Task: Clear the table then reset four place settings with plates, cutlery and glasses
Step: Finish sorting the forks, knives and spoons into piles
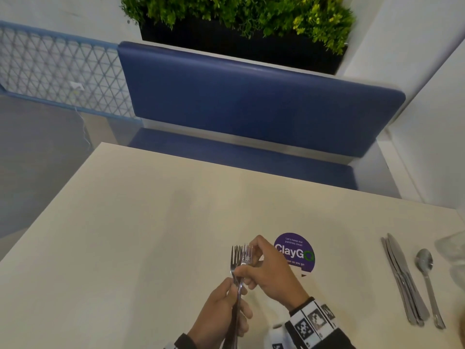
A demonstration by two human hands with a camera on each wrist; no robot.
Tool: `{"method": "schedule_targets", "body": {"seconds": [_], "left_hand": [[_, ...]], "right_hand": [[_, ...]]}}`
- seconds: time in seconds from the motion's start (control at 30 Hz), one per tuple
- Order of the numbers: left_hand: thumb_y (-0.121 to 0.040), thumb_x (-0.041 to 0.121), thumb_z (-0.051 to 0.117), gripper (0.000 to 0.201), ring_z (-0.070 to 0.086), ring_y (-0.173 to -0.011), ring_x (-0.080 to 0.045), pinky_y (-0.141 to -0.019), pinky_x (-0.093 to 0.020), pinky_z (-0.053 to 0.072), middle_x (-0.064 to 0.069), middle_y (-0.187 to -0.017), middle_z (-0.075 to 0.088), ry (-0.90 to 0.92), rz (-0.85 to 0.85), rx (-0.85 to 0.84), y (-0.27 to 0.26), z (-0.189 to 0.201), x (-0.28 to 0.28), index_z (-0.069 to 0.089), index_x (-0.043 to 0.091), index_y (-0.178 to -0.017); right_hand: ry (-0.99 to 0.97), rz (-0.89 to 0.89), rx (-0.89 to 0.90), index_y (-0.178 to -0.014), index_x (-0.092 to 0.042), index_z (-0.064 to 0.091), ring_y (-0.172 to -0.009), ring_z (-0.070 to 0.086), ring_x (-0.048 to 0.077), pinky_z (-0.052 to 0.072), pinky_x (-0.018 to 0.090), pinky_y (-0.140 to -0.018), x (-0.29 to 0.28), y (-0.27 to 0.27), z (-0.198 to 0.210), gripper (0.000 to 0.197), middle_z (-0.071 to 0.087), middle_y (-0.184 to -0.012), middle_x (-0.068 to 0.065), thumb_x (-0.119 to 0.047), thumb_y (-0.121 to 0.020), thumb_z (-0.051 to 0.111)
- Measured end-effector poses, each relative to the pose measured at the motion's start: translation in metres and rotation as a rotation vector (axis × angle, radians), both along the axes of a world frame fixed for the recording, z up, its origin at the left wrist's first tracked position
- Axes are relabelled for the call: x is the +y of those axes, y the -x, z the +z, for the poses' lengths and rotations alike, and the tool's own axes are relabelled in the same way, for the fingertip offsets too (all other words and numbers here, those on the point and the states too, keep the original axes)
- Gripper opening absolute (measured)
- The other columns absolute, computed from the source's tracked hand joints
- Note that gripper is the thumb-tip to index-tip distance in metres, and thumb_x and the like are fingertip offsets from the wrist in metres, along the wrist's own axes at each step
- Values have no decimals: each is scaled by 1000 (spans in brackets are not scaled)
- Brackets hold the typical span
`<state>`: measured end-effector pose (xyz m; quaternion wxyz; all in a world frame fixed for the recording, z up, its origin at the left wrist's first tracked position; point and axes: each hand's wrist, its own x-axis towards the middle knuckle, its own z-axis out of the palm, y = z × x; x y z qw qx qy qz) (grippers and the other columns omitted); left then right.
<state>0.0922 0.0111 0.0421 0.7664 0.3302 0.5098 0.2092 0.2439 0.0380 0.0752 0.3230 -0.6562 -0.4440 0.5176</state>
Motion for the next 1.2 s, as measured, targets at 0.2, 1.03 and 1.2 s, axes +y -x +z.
{"method": "schedule_targets", "body": {"seconds": [0.2,1.03,1.2], "left_hand": [[-109,33,33,39,23,-45,-13,-46,-22,23,-1,-58,40,5,62,25,1,-2,-2,59,3,-102],[-106,17,37,28,34,-57,-18,-61,-34,37,-2,-60,35,144,250,-35,-79,2,18,44,12,-80],[-106,15,37,22,44,-67,-19,-69,-34,42,-4,-66,47,77,-147,26,-122,-2,2,46,10,-86]], "right_hand": [[-19,-49,-220,-140,-37,39,-77,59,9,51,19,-69,-3,9,-16,69,51,-110,-7,-39,-82,76],[435,181,-107,-115,-25,54,-83,68,9,54,29,-79,-85,-26,-16,44,70,-101,-4,-60,-89,51],[346,-127,-42,-98,-26,54,-61,54,5,43,18,-61,-128,-46,-24,15,63,-80,0,-39,-98,46]]}}
